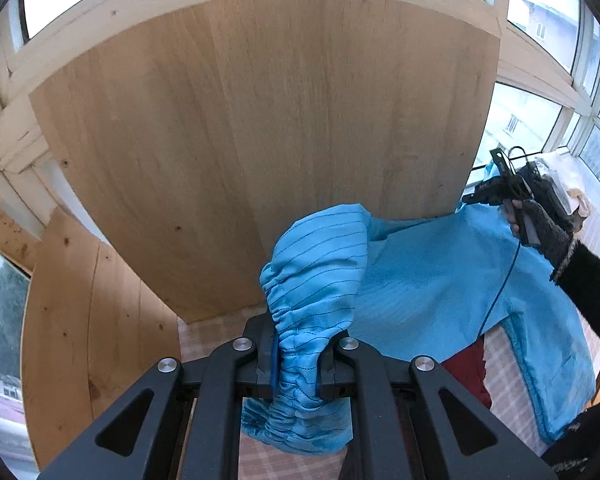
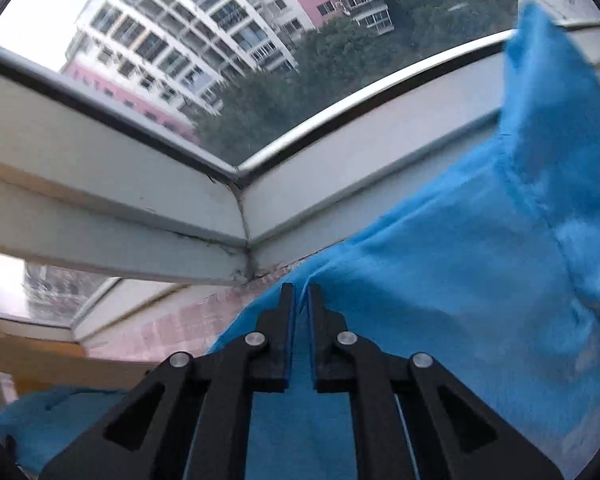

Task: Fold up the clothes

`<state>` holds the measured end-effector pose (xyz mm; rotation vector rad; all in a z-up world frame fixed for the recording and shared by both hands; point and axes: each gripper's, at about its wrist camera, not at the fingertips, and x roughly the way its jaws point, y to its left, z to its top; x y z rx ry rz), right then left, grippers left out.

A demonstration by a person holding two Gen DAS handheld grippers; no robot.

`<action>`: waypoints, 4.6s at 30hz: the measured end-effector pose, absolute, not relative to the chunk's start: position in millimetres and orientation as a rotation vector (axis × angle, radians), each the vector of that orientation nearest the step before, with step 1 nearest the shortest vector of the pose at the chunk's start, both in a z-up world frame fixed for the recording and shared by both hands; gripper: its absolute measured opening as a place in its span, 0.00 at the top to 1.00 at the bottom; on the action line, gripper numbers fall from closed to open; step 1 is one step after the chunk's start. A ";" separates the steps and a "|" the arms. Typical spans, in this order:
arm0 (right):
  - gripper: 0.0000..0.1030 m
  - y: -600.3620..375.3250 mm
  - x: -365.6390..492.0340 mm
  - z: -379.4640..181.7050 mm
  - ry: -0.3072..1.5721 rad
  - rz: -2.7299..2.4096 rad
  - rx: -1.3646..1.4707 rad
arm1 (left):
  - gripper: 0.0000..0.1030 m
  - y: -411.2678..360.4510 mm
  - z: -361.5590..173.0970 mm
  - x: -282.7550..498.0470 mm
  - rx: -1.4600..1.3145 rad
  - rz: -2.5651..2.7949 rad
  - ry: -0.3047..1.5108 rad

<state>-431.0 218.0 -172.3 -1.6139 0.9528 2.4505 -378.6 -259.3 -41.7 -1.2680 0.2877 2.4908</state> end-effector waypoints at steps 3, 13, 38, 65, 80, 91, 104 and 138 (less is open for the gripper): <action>0.81 217.6 -385.8 -143.1 0.844 2.567 -1.533 | 0.90 -260.2 -36.1 -380.4 -1.269 2.482 0.253; 0.74 72.3 -256.8 -110.8 0.510 2.892 -1.685 | 0.90 -223.5 7.5 -358.1 -1.224 2.453 0.300; 0.54 -107.7 -313.3 22.0 -0.802 3.561 -1.589 | 0.90 -161.6 59.7 -323.4 -1.158 2.356 0.544; 0.83 -159.5 -347.5 0.3 -1.022 3.251 -1.545 | 0.90 -186.1 36.5 -343.2 -1.221 2.334 0.451; 0.51 60.4 -123.2 -106.4 -0.168 2.944 -1.809 | 0.89 -116.0 50.0 -327.3 -1.198 2.282 0.432; 0.51 130.3 -84.2 -139.2 0.142 3.024 -1.783 | 0.89 58.1 70.7 -292.2 -1.137 2.251 0.414; 0.51 331.3 -65.5 -120.6 0.144 2.910 -1.597 | 0.89 366.3 12.5 -276.3 -1.106 1.935 0.349; 0.56 209.1 -163.3 -159.1 0.398 2.972 -1.691 | 0.89 216.8 -31.0 -334.9 -1.216 2.045 0.336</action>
